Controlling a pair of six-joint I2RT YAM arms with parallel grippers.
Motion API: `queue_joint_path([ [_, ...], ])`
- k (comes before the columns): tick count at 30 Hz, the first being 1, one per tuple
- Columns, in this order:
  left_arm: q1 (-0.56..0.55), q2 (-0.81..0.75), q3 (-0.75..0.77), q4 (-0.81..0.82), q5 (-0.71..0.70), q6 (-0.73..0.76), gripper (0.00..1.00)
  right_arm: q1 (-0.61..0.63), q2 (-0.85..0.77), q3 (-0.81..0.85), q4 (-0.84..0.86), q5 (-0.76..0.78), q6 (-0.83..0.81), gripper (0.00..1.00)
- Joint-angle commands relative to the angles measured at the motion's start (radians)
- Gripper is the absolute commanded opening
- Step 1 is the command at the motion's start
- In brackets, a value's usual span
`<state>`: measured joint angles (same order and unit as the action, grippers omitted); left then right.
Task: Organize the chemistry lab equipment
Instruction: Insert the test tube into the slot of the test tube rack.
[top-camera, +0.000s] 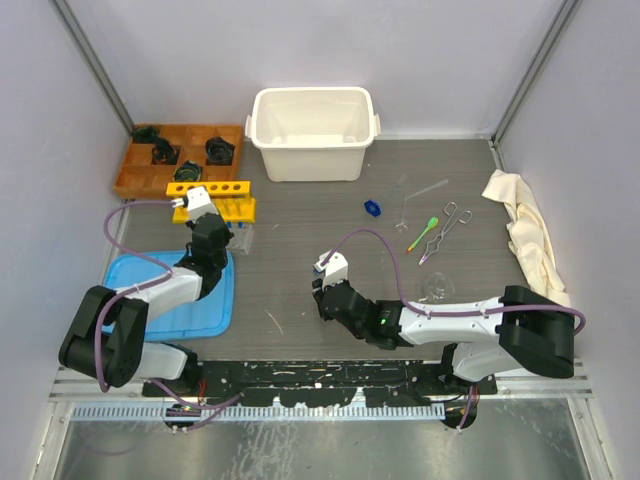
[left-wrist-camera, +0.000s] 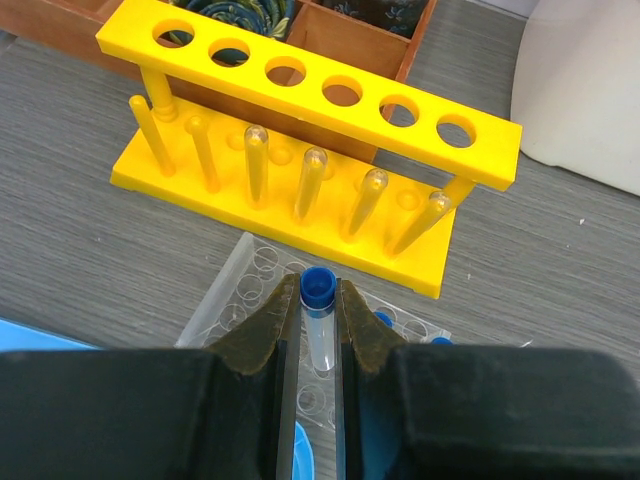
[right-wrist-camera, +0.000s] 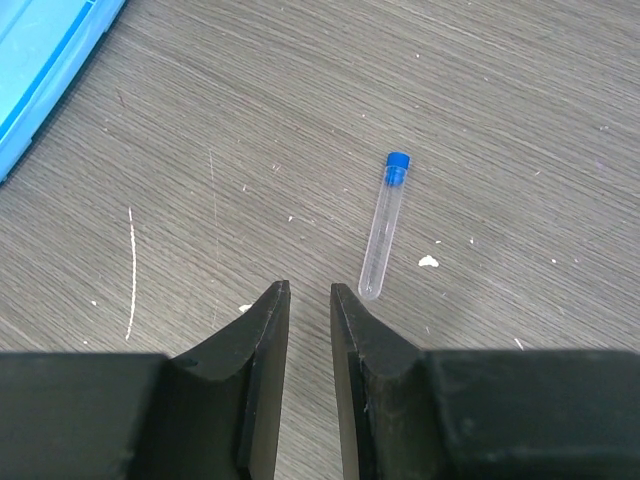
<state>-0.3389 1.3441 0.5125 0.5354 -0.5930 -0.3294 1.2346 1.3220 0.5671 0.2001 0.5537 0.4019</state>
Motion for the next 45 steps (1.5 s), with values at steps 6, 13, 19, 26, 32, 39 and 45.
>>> queue_joint_path([
  [6,0.003,0.025,0.054,0.084,0.012,-0.008,0.0,-0.006,-0.039,0.01,0.018,0.036,-0.003,0.29],
  [13,0.002,0.032,0.057,0.07,0.016,-0.004,0.0,-0.009,-0.051,-0.001,0.015,0.045,0.0,0.29],
  [19,0.003,0.023,0.071,0.026,0.009,0.009,0.0,-0.012,-0.055,-0.004,0.015,0.046,0.003,0.29],
  [26,0.002,0.011,0.074,-0.021,0.01,0.007,0.0,-0.014,-0.058,-0.01,0.015,0.048,0.005,0.29],
  [32,0.002,0.009,0.072,-0.042,0.01,0.006,0.0,-0.014,-0.063,-0.016,0.015,0.049,0.006,0.29],
  [39,0.003,0.02,0.078,-0.053,0.015,0.004,0.0,-0.014,-0.071,-0.022,0.015,0.053,0.008,0.29],
  [45,0.001,0.041,0.088,-0.058,0.029,0.015,0.0,-0.015,-0.07,-0.021,0.015,0.052,0.008,0.29],
])
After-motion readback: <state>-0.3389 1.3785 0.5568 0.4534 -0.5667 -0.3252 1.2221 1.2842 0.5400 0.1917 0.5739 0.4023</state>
